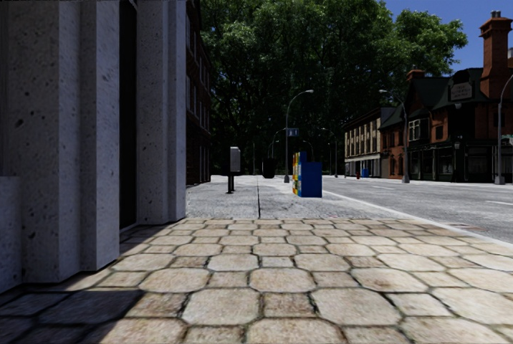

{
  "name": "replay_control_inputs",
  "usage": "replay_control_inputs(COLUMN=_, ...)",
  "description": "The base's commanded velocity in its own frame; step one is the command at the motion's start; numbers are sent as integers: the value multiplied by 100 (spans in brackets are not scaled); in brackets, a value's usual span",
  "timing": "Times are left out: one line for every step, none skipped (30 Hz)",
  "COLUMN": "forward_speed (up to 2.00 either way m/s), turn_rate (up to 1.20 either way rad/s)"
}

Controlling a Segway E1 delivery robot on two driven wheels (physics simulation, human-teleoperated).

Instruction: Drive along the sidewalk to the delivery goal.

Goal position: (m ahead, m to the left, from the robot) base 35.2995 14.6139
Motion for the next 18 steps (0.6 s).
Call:
replay_control_inputs(forward_speed=200, turn_rate=0)
replay_control_inputs(forward_speed=200, turn_rate=0)
replay_control_inputs(forward_speed=200, turn_rate=0)
replay_control_inputs(forward_speed=200, turn_rate=0)
replay_control_inputs(forward_speed=200, turn_rate=0)
replay_control_inputs(forward_speed=200, turn_rate=0)
replay_control_inputs(forward_speed=200, turn_rate=0)
replay_control_inputs(forward_speed=200, turn_rate=0)
replay_control_inputs(forward_speed=200, turn_rate=0)
replay_control_inputs(forward_speed=200, turn_rate=0)
replay_control_inputs(forward_speed=200, turn_rate=0)
replay_control_inputs(forward_speed=200, turn_rate=0)
replay_control_inputs(forward_speed=200, turn_rate=-2)
replay_control_inputs(forward_speed=200, turn_rate=-2)
replay_control_inputs(forward_speed=200, turn_rate=-9)
replay_control_inputs(forward_speed=200, turn_rate=-10)
replay_control_inputs(forward_speed=200, turn_rate=-11)
replay_control_inputs(forward_speed=200, turn_rate=-11)
